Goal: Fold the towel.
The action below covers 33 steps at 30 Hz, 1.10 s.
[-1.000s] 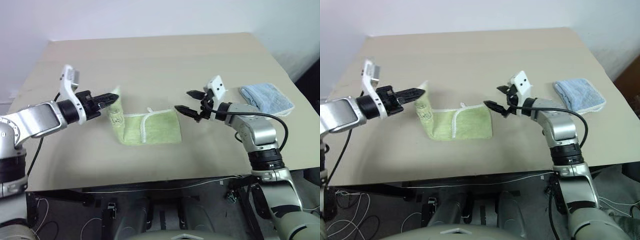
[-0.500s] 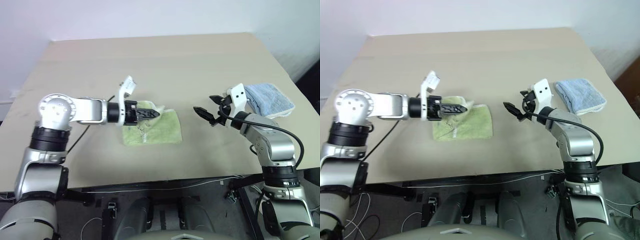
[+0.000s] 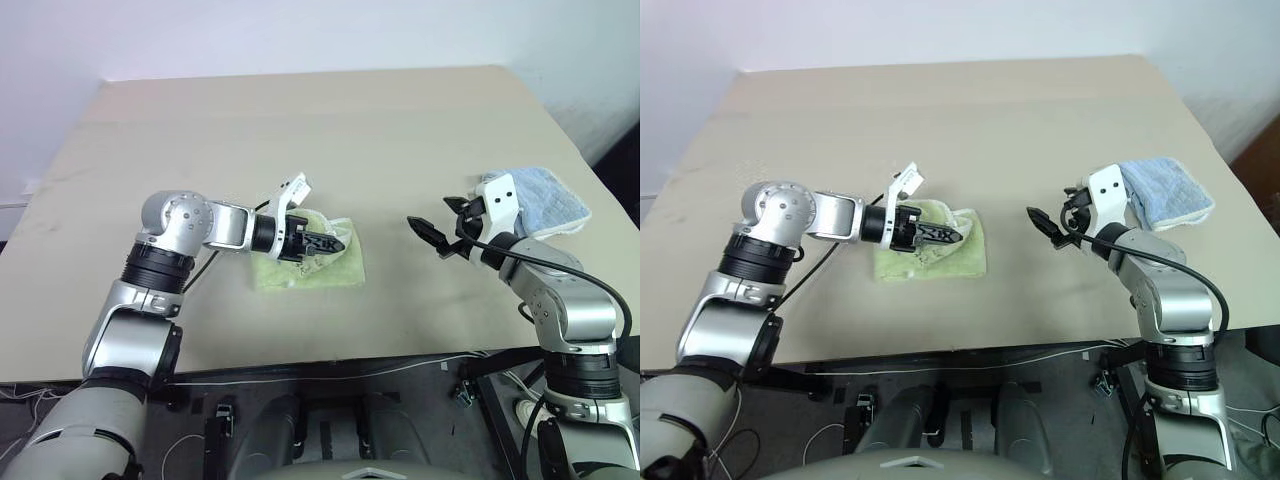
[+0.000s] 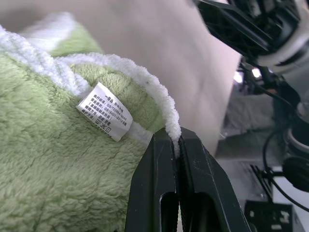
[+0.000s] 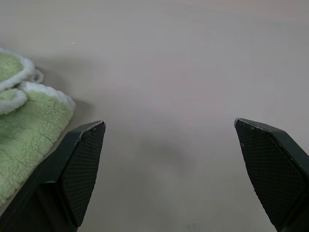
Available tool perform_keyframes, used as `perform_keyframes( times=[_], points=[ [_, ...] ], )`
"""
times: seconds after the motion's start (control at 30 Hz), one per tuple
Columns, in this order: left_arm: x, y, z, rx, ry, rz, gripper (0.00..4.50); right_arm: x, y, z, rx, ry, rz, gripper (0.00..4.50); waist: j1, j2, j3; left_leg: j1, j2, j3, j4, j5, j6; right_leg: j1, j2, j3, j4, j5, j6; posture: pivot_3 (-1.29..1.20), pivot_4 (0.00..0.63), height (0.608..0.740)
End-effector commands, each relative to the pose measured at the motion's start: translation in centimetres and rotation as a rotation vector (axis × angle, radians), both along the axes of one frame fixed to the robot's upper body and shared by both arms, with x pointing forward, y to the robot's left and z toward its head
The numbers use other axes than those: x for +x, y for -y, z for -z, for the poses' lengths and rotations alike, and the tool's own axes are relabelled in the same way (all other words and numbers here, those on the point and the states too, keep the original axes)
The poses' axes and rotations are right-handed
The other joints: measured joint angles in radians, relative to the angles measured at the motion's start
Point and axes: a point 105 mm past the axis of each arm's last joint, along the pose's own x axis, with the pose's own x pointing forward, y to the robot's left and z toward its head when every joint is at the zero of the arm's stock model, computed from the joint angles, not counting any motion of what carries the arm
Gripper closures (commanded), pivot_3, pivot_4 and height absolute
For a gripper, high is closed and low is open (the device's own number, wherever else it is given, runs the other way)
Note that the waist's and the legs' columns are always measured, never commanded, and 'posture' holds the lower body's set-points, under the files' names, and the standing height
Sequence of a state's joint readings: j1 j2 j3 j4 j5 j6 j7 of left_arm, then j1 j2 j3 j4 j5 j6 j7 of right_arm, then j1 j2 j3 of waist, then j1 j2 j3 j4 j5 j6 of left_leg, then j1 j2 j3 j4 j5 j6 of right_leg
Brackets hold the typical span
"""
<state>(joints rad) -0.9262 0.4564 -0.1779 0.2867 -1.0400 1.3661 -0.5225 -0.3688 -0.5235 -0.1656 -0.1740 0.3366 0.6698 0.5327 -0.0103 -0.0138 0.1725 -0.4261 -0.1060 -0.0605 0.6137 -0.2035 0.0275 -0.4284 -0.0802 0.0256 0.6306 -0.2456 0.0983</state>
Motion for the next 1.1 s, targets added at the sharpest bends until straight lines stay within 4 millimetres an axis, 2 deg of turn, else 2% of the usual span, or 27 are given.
perform_keyframes(
  times=[0.03,0.2,0.27,0.37,0.43,0.53,0.67,0.73,0.8,0.9,0.97,1.03,1.1],
  points=[
    [-0.2,0.6,-1.5,-0.018,0.056,0.04,4.45,0.1,-0.2,-1.7,-0.009,0.073,-0.002,0.0,0.0,0.0,0.0,0.0,0.0,0.0,0.0,0.0,0.0,0.0,0.0,0.0,0.0,0.0,0.0,0.0,0.15,0.74],
    [-0.1,1.1,-0.7,0.028,0.097,0.045,4.45,0.5,-0.6,-1.8,-0.011,0.077,-0.011,0.0,-0.001,0.0,0.0,0.0,0.0,0.0,0.001,0.0,0.0,0.0,0.0,0.0,0.0,0.0,0.0,0.0,0.15,0.74],
    [-0.5,1.6,-0.7,-0.005,0.087,0.064,4.45,0.8,-0.6,-1.9,-0.014,0.078,-0.007,0.0,0.001,0.0,0.0,0.0,0.0,0.0,0.001,0.0,0.0,0.0,0.0,0.0,0.0,0.0,0.0,0.0,0.15,0.74],
    [-0.6,2.0,-0.6,-0.037,0.089,0.063,3.8,1.1,-0.5,-1.8,-0.023,0.08,-0.003,0.0,0.002,0.0,0.0,0.0,0.0,0.0,0.001,0.0,0.0,0.0,0.0,0.0,0.0,0.0,0.0,0.0,0.15,0.74],
    [-0.4,1.9,-0.3,-0.02,0.098,0.051,3.13,1.2,-0.5,-1.9,-0.025,0.082,-0.005,0.0,0.002,0.0,0.0,0.0,0.0,0.0,0.001,0.0,0.0,0.001,0.0,0.0,0.0,0.0,0.0,0.0,0.15,0.74],
    [-0.7,1.9,-1.2,-0.055,0.103,0.071,2.11,1.4,-0.5,-1.8,-0.032,0.083,-0.002,0.0,0.001,0.0,0.0,0.0,0.0,0.0,0.001,0.0,0.0,0.0,0.0,0.0,0.001,0.0,0.0,0.0,0.15,0.74],
    [-1.1,1.1,-1.9,0.014,0.245,0.115,0.78,1.5,-0.7,-1.8,-0.031,0.086,-0.007,0.0,-0.004,0.0,0.0,0.0,0.0,0.0,0.001,0.0,0.0,0.0,0.0,0.0,0.001,0.0,0.0,0.0,0.15,0.74],
    [-1.3,0.8,-3.6,-0.024,0.312,0.139,0.78,1.6,-0.8,-1.8,-0.028,0.089,-0.008,0.0,-0.002,0.0,0.0,0.0,0.0,0.0,0.001,0.001,-0.001,0.0,0.001,0.0,0.001,0.0,0.0,0.0,0.15,0.74],
    [-1.2,0.4,-6.4,-0.11,0.385,0.139,0.78,1.7,-1.0,-1.9,-0.021,0.091,-0.012,0.0,-0.001,0.0,0.0,0.0,0.0,0.0,0.001,0.001,-0.002,0.0,0.001,0.0,0.001,0.0,0.0,0.0,0.15,0.74],
    [0.1,-0.9,-9.6,-0.176,0.516,0.075,0.78,1.8,-1.4,-2.3,0.029,0.079,-0.023,0.0,0.001,0.0,0.0,0.0,0.0,0.0,0.002,0.0,0.0,0.001,0.0,0.0,0.002,0.0,0.0,0.0,0.15,0.74],
    [0.9,-1.7,-10.2,-0.151,0.592,0.04,0.78,1.9,-1.6,-2.5,0.053,0.069,-0.03,0.0,-0.001,0.0,0.0,0.0,0.0,0.0,0.003,0.0,0.0,0.001,0.0,-0.001,0.002,0.0,0.0,0.0,0.15,0.74],
    [3.0,-4.0,-9.2,-0.045,0.683,-0.056,0.78,1.7,-3.0,-3.0,0.1,0.041,-0.088,0.0,-0.005,0.001,0.0,0.001,0.0,0.0,0.002,0.001,-0.001,0.001,0.0,0.0,0.002,0.0,0.0,0.0,0.15,0.74],
    [4.3,-6.2,-8.1,0.043,0.719,-0.115,0.78,1.2,-4.8,-3.2,0.133,0.009,-0.167,0.0,-0.008,0.001,0.0,0.001,0.0,0.0,0.001,0.003,-0.004,0.001,0.001,0.0,0.002,0.0,0.0,0.0,0.15,0.74]
  ],
)
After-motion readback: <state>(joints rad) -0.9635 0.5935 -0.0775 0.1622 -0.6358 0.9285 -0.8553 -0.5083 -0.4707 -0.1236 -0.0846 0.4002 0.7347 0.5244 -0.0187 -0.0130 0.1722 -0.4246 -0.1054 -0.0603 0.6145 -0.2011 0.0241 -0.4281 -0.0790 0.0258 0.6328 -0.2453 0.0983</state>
